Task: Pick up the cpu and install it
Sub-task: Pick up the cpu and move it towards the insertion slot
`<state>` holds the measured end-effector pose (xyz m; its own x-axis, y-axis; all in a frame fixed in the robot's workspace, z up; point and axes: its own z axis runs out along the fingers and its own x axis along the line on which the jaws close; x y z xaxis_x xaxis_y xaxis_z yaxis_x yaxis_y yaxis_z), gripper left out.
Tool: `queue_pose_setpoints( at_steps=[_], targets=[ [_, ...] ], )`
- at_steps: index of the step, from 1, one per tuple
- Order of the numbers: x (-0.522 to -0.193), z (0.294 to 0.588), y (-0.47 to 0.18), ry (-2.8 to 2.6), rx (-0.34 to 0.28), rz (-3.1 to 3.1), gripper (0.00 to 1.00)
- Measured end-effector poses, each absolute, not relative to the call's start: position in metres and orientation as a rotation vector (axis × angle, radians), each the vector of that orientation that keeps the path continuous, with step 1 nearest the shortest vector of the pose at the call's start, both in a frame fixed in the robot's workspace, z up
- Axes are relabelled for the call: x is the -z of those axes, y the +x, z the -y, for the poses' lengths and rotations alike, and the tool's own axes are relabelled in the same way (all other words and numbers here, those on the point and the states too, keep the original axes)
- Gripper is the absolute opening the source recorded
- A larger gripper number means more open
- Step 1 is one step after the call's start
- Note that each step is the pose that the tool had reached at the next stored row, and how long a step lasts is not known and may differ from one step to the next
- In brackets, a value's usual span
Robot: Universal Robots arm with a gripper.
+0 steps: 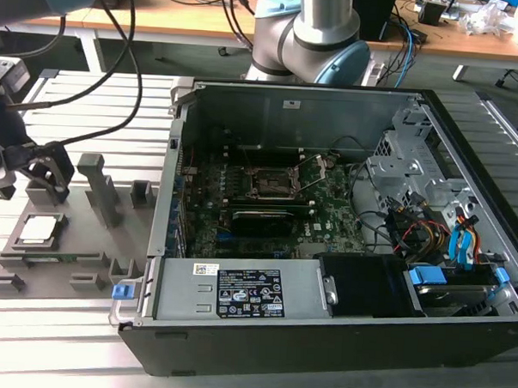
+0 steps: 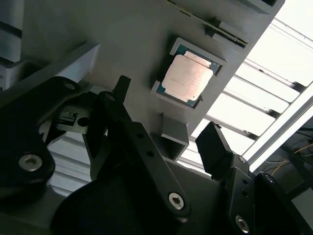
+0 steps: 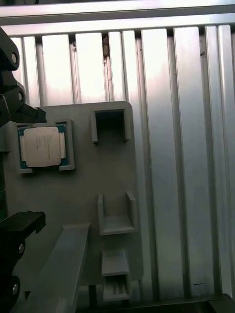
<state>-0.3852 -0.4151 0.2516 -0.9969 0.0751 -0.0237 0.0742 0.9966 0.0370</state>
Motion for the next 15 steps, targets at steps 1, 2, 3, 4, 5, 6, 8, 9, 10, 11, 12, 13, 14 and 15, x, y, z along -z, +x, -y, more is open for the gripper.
queue_pose_setpoints(
  at_steps=[1, 2, 3, 4, 5, 6, 8, 9, 10, 11, 12, 13, 14, 15],
  targets=[
    [-0.25, 0.415, -0.385, 0.116, -0.056, -3.114, 0.81],
    [-0.25, 0.415, -0.385, 0.116, -0.056, -3.114, 0.81],
    [-0.249, 0.415, -0.385, 0.117, -0.056, -3.114, 0.81],
    [-0.248, 0.415, -0.385, 0.117, -0.056, -3.114, 0.81],
    [-0.247, 0.415, -0.385, 0.116, -0.056, -3.114, 0.81],
    [-0.246, 0.415, -0.385, 0.116, -0.056, -3.114, 0.81],
    [-0.243, 0.415, -0.385, 0.116, -0.056, -3.114, 0.81],
    [-0.242, 0.415, -0.385, 0.113, -0.056, -3.114, 0.81],
    [-0.241, 0.415, -0.386, 0.065, -0.053, -3.116, 0.81],
    [-0.241, 0.415, -0.386, 0.047, -0.047, -3.117, 0.81],
    [-0.241, 0.415, -0.387, 0.037, -0.043, -3.117, 0.81],
    [-0.241, 0.415, -0.388, 0.025, -0.038, -3.117, 0.81],
    [-0.24, 0.415, -0.388, 0.017, -0.037, -3.117, 0.81],
    [-0.239, 0.415, -0.389, 0.014, -0.036, -3.117, 0.81]
  ],
)
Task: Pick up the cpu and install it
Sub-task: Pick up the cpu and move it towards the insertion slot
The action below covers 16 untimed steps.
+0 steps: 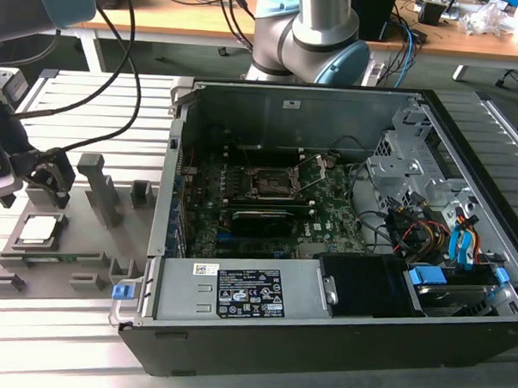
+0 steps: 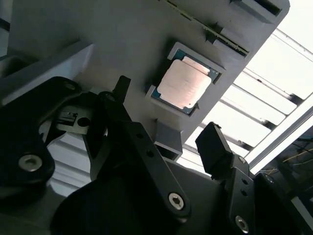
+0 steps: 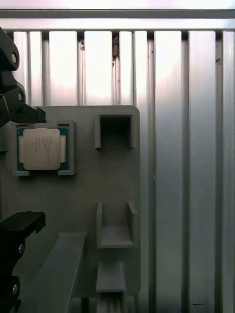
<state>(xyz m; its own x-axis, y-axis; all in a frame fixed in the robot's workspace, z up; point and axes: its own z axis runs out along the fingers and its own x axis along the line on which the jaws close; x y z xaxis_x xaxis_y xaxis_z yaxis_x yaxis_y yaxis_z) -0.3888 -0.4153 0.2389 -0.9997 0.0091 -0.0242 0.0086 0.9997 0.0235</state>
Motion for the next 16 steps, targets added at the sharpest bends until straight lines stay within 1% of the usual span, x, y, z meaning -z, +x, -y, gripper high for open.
queue_pose_setpoints(
  at_steps=[4, 8, 16],
  targets=[
    [-0.233, 0.416, -0.39, -0.004, -0.036, -3.118, 0.81],
    [-0.231, 0.417, -0.391, -0.061, -0.008, -3.117, 0.81],
    [-0.226, 0.417, -0.395, -0.067, 0.002, -3.117, 0.81]
  ],
)
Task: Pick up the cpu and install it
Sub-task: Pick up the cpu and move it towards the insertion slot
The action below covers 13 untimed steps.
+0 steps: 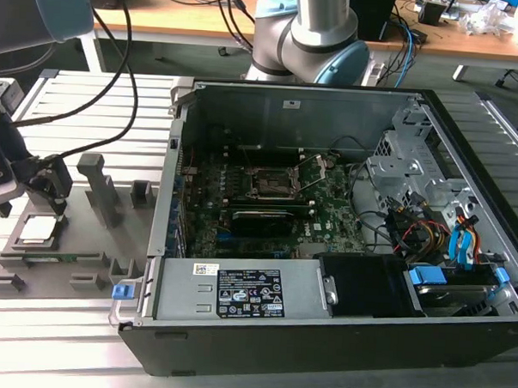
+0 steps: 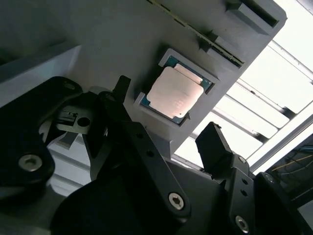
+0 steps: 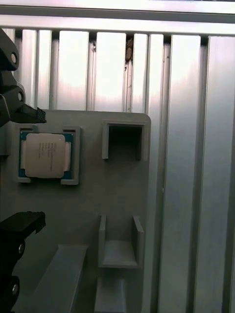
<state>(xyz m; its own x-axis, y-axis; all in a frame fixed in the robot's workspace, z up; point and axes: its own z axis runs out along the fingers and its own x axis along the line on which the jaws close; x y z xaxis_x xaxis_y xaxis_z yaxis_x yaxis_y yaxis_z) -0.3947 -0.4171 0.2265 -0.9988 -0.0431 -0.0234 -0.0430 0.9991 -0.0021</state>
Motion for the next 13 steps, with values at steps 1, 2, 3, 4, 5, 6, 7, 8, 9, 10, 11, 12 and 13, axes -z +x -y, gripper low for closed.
queue_pose_setpoints(
  at_steps=[1, 2, 3, 4, 5, 6, 7, 8, 9, 10, 11, 12, 13],
  targets=[
    [-0.2252, 0.4171, -0.3948, -0.067, 0.003, -3.118, 0.81],
    [-0.2242, 0.4172, -0.395, -0.067, 0.003, -3.118, 0.81],
    [-0.2238, 0.4173, -0.395, -0.067, 0.002, -3.117, 0.81],
    [-0.2234, 0.4173, -0.3951, -0.067, 0.002, -3.118, 0.81],
    [-0.2225, 0.4174, -0.3952, -0.067, 0.002, -3.117, 0.81],
    [-0.2219, 0.4175, -0.3953, -0.067, 0.002, -3.117, 0.81],
    [-0.2211, 0.4177, -0.3954, -0.067, 0.002, -3.117, 0.81],
    [-0.2206, 0.4177, -0.3955, -0.067, 0.002, -3.117, 0.81],
    [-0.2198, 0.4179, -0.3956, -0.067, 0.002, -3.117, 0.81],
    [-0.2185, 0.4181, -0.3957, -0.067, 0.002, -3.117, 0.81],
    [-0.2172, 0.4183, -0.3958, -0.067, 0.002, -3.117, 0.81],
    [-0.216, 0.4185, -0.396, -0.067, 0.002, -3.117, 0.81],
    [-0.2154, 0.4186, -0.3961, -0.067, 0.002, -3.117, 0.81]
  ],
)
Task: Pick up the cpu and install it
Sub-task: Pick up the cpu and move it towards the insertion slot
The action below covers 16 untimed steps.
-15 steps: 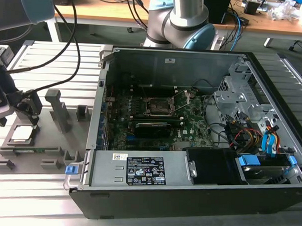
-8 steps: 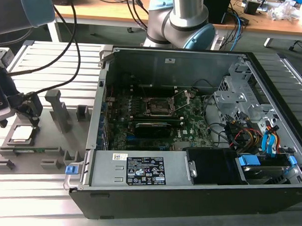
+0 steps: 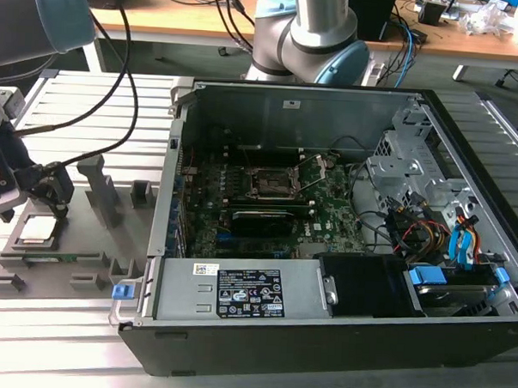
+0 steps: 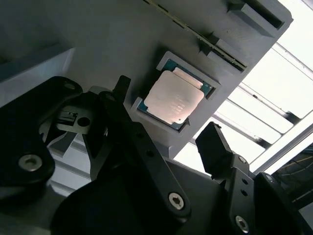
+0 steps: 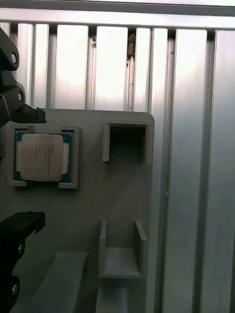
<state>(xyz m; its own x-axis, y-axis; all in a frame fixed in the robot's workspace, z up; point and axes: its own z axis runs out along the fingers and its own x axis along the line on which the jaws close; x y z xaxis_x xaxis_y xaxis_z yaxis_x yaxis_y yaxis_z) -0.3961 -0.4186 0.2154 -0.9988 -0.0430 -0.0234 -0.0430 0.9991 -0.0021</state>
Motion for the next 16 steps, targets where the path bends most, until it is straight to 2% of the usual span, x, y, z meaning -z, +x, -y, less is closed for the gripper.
queue_pose_setpoints(
  at_steps=[16],
  targets=[
    [-0.199, 0.419, -0.396, -0.067, 0.002, -3.117, 0.81]
  ],
)
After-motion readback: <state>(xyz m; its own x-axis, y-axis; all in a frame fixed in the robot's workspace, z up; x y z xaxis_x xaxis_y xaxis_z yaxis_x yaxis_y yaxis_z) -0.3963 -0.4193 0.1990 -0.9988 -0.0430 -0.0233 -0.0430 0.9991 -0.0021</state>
